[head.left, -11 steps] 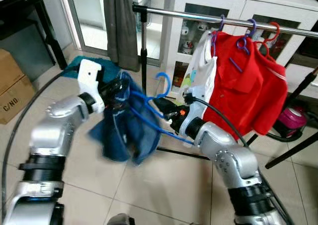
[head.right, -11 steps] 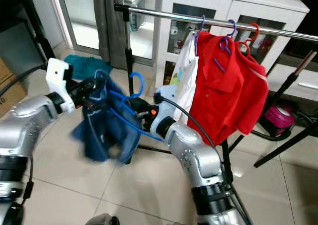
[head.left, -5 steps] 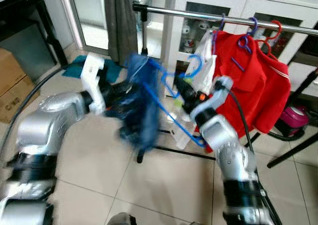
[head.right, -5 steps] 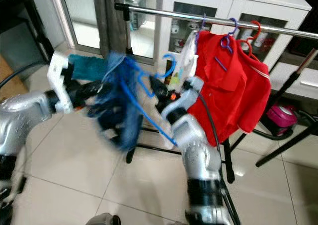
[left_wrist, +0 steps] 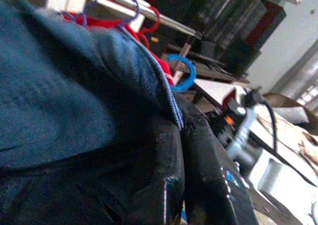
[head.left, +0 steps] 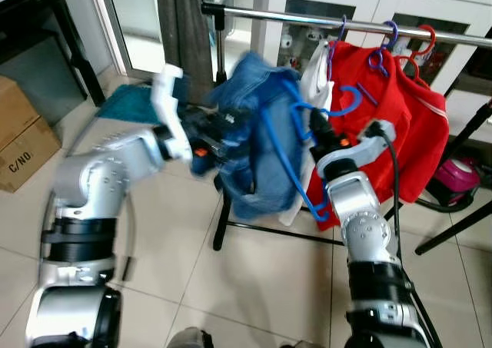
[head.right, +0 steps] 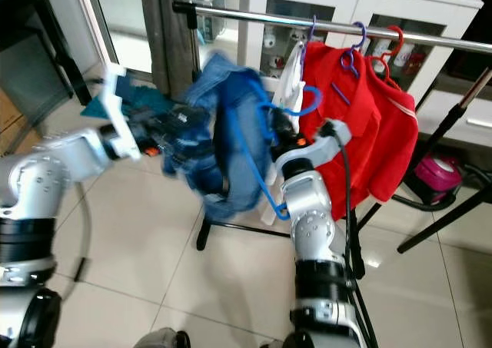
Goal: Hang hanger
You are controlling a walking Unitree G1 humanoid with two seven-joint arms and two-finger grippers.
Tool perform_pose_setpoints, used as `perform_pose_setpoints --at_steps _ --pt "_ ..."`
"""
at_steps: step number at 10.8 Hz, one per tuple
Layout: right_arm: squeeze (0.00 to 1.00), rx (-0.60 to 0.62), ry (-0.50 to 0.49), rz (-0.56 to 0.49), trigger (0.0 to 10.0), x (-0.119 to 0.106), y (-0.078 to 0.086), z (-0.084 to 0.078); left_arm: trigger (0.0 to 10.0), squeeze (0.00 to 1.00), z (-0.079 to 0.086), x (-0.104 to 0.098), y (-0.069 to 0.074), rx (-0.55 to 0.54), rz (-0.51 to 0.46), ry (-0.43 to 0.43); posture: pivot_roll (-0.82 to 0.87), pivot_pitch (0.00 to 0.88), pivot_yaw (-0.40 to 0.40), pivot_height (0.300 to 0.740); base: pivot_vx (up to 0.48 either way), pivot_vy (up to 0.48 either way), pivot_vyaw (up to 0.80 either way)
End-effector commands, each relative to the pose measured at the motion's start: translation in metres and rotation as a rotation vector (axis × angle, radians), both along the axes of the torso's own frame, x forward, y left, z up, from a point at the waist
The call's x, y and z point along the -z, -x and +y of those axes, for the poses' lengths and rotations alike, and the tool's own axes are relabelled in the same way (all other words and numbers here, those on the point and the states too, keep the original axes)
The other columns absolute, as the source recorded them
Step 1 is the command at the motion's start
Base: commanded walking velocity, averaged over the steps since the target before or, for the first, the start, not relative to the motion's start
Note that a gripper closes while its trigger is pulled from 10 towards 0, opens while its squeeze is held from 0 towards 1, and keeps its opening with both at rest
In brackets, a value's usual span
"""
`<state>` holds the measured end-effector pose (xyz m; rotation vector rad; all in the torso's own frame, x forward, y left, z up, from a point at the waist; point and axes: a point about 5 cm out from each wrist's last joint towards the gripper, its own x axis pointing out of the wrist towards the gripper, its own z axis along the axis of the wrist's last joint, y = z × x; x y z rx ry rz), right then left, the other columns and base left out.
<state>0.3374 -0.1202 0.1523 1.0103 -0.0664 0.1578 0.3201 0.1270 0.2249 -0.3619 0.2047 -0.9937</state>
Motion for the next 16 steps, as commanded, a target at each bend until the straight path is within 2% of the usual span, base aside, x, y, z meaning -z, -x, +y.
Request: perform_pose_setpoints --at_steps 1,3,6,7,9,10,11,12,13,14,15,16 --pt "0.00 -0.029 -0.199 -0.046 10.0 -0.029 -0.009 0.044 0.0 0.00 -0.010 -0.003 0.006 0.046 0.013 0.010 0.07 0.033 0.001 0.740 0.000 0.000 0.00" --pt "0.00 0.013 -0.240 -0.032 10.0 -0.031 -0.013 0.042 0.0 0.00 -0.020 -0.004 0.007 0.046 0.071 0.092 0.07 0.035 -0.011 0.740 0.000 0.000 0.00" --pt "0.00 0.047 -0.234 -0.025 10.0 -0.031 -0.016 0.041 0.0 0.00 -0.037 -0.028 0.001 0.040 0.105 0.305 0.07 0.025 -0.020 0.740 0.000 0.000 0.00" --pt "0.00 0.049 -0.212 -0.033 10.0 -0.032 -0.016 0.041 0.0 0.00 -0.035 -0.033 -0.002 0.010 0.121 0.352 0.07 0.023 -0.020 0.740 0.000 0.000 0.00" --pt "0.00 0.072 -0.145 -0.049 10.0 -0.028 -0.014 0.037 0.0 0.00 -0.025 -0.058 -0.012 -0.059 0.160 0.552 0.06 0.016 -0.032 0.740 0.000 0.000 0.00" --pt "0.00 0.083 -0.170 -0.018 10.0 -0.023 -0.014 0.034 0.0 0.00 -0.021 -0.067 -0.014 -0.071 0.187 0.637 0.06 0.012 -0.038 0.740 0.000 0.000 0.00" --pt "0.00 0.089 -0.183 -0.019 10.0 -0.025 -0.015 0.032 0.0 0.00 -0.022 -0.056 -0.013 -0.091 0.186 0.532 0.06 0.008 -0.042 0.740 0.000 0.000 0.00" --pt "0.00 0.064 -0.211 -0.044 10.0 -0.032 -0.017 0.031 0.0 0.00 -0.025 -0.036 -0.010 -0.118 0.204 0.380 0.06 0.003 -0.042 0.740 0.000 0.000 0.00" --pt "0.00 -0.023 -0.168 -0.085 10.0 -0.041 -0.017 0.037 0.0 0.00 -0.024 -0.021 -0.008 -0.148 0.166 0.214 0.06 0.001 -0.046 0.740 0.000 0.000 0.00" --pt "0.00 -0.120 -0.030 -0.136 10.0 -0.045 -0.012 0.040 0.0 0.00 -0.013 -0.008 -0.012 -0.256 0.085 0.044 0.05 0.000 -0.044 0.740 0.000 0.000 0.00" --pt "0.00 -0.175 0.072 -0.149 10.0 -0.040 -0.002 0.035 0.0 0.00 0.009 -0.011 -0.021 -0.422 -0.041 -0.038 0.05 0.000 -0.047 0.740 0.000 0.000 0.00" --pt "0.00 -0.207 0.135 -0.145 10.0 -0.034 0.006 0.031 0.0 0.00 0.020 -0.017 -0.024 -0.493 -0.100 -0.044 0.05 0.000 -0.048 0.740 0.000 0.000 0.00"
